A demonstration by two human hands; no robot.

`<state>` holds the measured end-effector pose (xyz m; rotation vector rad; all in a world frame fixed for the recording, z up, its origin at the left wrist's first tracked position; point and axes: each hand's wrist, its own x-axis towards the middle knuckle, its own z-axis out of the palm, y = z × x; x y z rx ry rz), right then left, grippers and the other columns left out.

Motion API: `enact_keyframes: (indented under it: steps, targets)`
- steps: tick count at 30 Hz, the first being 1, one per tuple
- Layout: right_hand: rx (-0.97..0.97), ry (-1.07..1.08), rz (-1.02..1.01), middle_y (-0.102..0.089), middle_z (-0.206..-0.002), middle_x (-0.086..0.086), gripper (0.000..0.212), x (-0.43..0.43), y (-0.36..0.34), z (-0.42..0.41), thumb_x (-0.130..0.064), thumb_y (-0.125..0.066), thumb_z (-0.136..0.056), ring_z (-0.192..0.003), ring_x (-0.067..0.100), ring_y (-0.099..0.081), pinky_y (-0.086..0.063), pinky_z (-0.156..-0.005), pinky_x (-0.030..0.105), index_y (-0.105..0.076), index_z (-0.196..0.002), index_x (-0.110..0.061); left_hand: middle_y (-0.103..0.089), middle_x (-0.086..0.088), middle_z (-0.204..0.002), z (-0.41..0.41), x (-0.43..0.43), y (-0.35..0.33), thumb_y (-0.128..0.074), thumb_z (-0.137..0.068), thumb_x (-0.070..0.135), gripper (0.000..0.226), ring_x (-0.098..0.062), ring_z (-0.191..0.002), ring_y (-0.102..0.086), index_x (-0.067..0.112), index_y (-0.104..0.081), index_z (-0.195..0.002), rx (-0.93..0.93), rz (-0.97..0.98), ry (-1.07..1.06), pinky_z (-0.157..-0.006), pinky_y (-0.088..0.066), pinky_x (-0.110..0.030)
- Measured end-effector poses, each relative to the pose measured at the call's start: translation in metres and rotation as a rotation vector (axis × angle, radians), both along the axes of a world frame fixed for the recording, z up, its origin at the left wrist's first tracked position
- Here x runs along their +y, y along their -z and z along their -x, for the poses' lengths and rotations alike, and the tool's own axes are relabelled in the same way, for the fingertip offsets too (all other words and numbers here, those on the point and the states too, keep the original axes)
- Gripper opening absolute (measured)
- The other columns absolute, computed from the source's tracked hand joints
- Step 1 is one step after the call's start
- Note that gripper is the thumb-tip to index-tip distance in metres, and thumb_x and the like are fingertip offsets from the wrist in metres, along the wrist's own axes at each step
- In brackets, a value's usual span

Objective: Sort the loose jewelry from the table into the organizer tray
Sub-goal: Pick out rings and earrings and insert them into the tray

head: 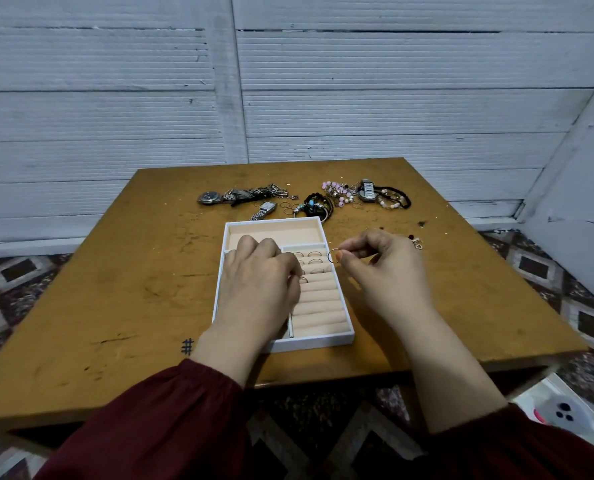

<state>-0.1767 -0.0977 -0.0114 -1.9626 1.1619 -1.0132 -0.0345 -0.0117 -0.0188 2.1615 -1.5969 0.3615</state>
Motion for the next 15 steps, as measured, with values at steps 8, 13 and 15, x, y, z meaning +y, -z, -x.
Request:
enact_keyframes:
  steps: [8, 13, 15]
  targets:
    - [0.035, -0.007, 0.012, -0.064, -0.07, -0.013, 0.004, 0.0018, 0.0003, -0.0013, -0.024, -0.071, -0.081, -0.059, -0.002, -0.053, -0.037, -0.055, 0.021, -0.07, -0.078, -0.026, -0.053, 0.008, -0.094, 0.0, 0.0001, -0.0019, -0.051, -0.089, 0.035, 0.017, -0.019, -0.105, -0.039, 0.03, -0.065, -0.095, 0.066, -0.058, -0.04, -0.079, -0.024, -0.028]
    - [0.108, 0.017, 0.02, -0.065, -0.069, -0.014, 0.006, 0.0022, 0.0023, -0.0034, -0.025, -0.07, -0.08, -0.063, 0.003, -0.058, -0.047, -0.058, 0.027, -0.069, -0.076, -0.03, -0.05, 0.01, -0.087, -0.0028, 0.0007, -0.0037, -0.056, -0.085, 0.032, 0.011, -0.019, -0.1, -0.04, 0.031, -0.066, -0.089, 0.169, -0.047, -0.049, -0.075, -0.025, -0.027]
    - [0.151, 0.026, 0.034, -0.067, -0.071, -0.015, 0.005, 0.0038, 0.0022, -0.0046, -0.026, -0.069, -0.079, -0.068, 0.007, -0.062, -0.051, -0.063, 0.03, -0.069, -0.077, -0.03, -0.049, 0.011, -0.085, -0.0053, 0.0014, -0.0047, -0.058, -0.084, 0.031, 0.009, -0.018, -0.099, -0.039, 0.031, -0.067, -0.087, 0.236, -0.024, -0.042, -0.077, -0.029, -0.028]
